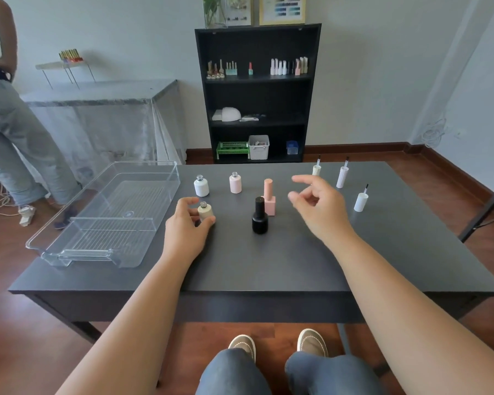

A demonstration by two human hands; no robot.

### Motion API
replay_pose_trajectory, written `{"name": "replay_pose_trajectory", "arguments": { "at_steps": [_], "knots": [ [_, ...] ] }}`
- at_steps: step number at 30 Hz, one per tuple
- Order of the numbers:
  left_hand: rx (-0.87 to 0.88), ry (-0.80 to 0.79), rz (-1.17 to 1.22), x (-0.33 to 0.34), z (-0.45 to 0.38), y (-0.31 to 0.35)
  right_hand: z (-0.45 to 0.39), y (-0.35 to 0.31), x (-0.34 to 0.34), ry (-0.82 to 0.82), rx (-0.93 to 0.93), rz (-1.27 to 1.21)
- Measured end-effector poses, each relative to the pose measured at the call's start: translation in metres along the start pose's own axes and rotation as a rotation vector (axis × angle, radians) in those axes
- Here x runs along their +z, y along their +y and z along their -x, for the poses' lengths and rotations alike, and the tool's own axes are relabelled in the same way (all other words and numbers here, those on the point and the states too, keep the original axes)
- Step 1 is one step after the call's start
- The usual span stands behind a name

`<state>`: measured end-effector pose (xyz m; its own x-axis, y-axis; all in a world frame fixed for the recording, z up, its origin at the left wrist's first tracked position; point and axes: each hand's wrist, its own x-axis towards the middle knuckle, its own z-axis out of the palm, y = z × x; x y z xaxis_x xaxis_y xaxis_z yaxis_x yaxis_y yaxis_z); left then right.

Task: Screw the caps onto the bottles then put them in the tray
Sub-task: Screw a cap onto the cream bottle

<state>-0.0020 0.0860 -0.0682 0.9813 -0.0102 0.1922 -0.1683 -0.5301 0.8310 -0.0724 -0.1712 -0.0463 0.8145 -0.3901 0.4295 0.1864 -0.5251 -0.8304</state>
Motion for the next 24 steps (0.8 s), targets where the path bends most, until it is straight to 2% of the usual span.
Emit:
{"name": "replay_pose_trajectory", "arguments": {
  "at_steps": [4,6,14,19,22,24],
  "knots": [
    [-0.034,0.051,0.129,0.007,0.010,0.014,-0.026,0.027,-0.006,0.096,0.380,-0.033],
    [-0.025,0.055,0.179,0.012,0.017,0.021,-0.034,0.039,-0.003,0.081,0.468,0.016],
    [0.087,-0.073,0.197,0.023,0.024,0.019,-0.072,0.056,0.010,0.125,0.509,0.055],
    [0.169,-0.090,0.196,0.023,0.024,0.016,-0.089,0.060,0.014,0.181,0.556,0.072],
    [0.213,-0.086,0.198,0.024,0.026,0.014,-0.087,0.060,0.014,0.228,0.518,0.091],
    [0.255,-0.073,0.201,0.024,0.027,0.014,-0.078,0.060,0.013,0.236,0.429,0.113]
  ]
}}
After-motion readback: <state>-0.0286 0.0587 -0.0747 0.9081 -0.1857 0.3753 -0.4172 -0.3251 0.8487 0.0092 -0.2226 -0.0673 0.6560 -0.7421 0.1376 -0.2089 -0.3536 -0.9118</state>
